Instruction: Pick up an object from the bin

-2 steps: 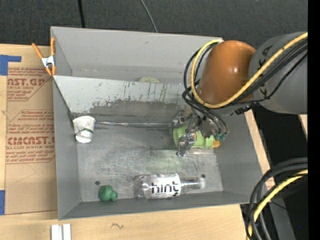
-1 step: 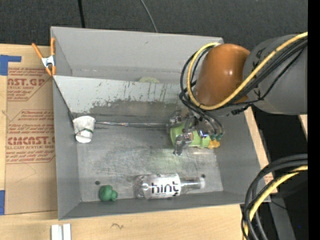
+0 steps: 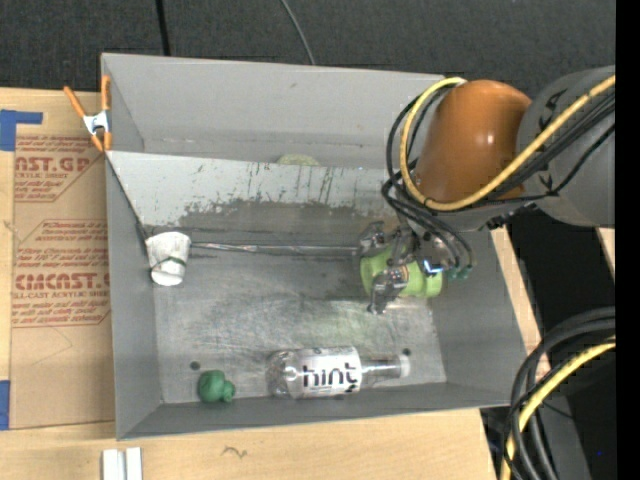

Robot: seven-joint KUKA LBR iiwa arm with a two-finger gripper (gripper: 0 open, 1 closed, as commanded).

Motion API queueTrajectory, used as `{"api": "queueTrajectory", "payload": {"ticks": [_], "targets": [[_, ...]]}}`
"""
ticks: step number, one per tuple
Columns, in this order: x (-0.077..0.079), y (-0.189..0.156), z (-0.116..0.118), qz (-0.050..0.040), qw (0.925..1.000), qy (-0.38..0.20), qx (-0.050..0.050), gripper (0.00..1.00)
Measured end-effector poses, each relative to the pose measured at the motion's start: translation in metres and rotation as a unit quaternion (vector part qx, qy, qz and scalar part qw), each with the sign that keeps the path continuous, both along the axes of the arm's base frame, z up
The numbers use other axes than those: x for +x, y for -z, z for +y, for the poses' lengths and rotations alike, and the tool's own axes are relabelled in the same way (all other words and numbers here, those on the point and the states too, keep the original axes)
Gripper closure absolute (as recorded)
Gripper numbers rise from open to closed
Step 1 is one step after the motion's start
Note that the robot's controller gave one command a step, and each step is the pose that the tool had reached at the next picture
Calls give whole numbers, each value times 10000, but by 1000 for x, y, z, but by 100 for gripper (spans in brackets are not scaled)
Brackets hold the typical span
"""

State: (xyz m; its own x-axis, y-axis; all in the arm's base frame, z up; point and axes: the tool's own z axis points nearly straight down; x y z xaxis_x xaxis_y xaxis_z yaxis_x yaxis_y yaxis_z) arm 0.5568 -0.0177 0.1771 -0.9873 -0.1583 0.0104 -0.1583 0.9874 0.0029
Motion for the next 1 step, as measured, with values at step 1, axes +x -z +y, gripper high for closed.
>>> {"api": "queueTrajectory", "payload": {"ticks": [1], "targets": [[1, -64, 20, -55, 10000, -66, -8, 100]]}}
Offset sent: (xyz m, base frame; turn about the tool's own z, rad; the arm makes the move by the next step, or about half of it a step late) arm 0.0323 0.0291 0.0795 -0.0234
